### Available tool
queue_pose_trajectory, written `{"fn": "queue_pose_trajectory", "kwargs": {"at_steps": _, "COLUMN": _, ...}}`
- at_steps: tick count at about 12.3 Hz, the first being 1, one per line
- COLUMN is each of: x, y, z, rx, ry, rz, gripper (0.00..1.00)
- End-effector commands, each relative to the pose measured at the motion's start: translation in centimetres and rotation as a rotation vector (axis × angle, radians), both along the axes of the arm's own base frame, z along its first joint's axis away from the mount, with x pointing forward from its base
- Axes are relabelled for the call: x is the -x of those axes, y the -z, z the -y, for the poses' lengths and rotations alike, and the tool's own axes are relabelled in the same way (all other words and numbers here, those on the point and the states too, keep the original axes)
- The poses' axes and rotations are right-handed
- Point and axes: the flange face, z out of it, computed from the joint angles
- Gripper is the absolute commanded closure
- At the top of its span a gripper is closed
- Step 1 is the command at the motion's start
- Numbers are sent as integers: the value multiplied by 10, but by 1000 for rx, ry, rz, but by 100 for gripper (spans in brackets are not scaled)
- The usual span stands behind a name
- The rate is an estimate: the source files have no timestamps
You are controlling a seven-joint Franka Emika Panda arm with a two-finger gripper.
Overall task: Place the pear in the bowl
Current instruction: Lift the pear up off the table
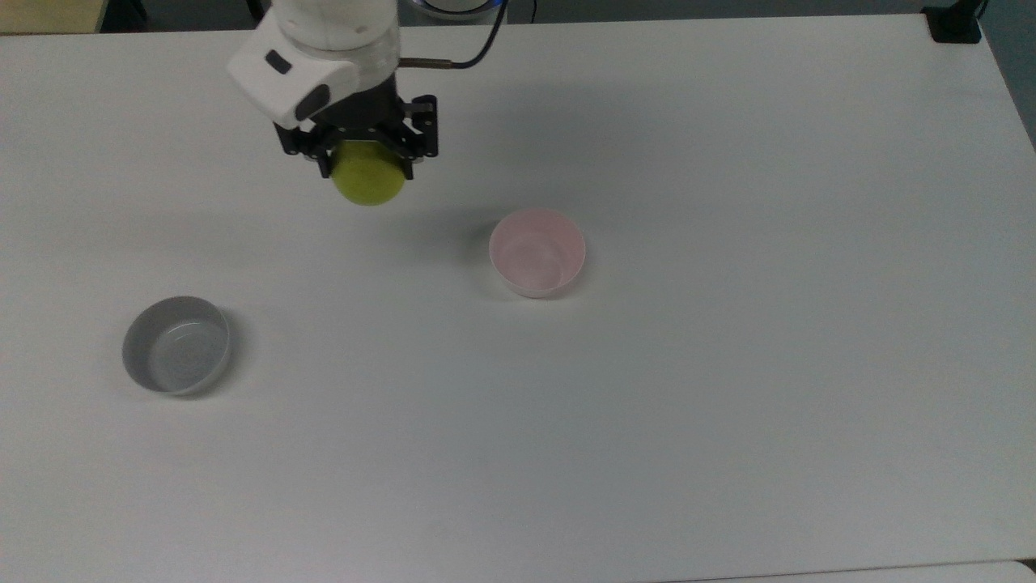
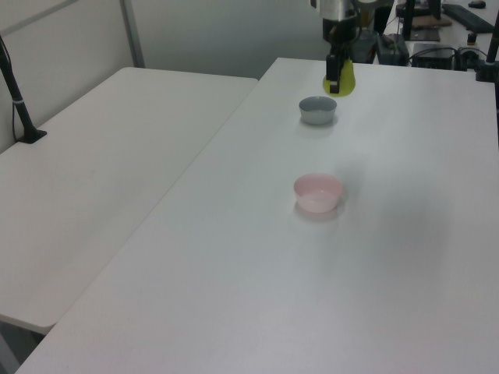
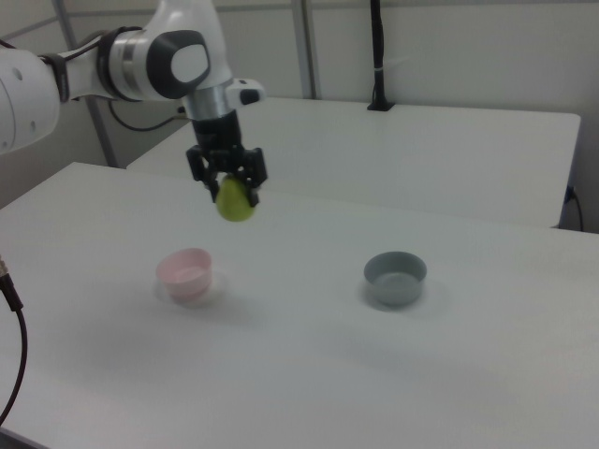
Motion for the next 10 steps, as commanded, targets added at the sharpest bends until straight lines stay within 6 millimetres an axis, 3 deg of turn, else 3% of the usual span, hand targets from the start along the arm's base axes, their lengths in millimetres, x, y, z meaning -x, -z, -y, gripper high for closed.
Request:
{"fn": "queue_pose_trajectory", "kwargs": {"at_steps": 1, "x": 8, "y": 8, "z": -70, "rx": -22, "ry": -10, "rz": -26, "gripper": 53}}
{"fn": "queue_pose_trajectory", "kwargs": {"at_steps": 8, "x": 26, "y": 24, "z": -160, "rx": -31, "ry": -74, "rz": -50, "gripper": 52}}
{"fn": "queue_pose_trajectory", "kwargs": {"at_steps": 10, "x": 27, "y": 43, "z": -167, "rx": -5, "ry": -91, "rz": -54, "gripper": 52}}
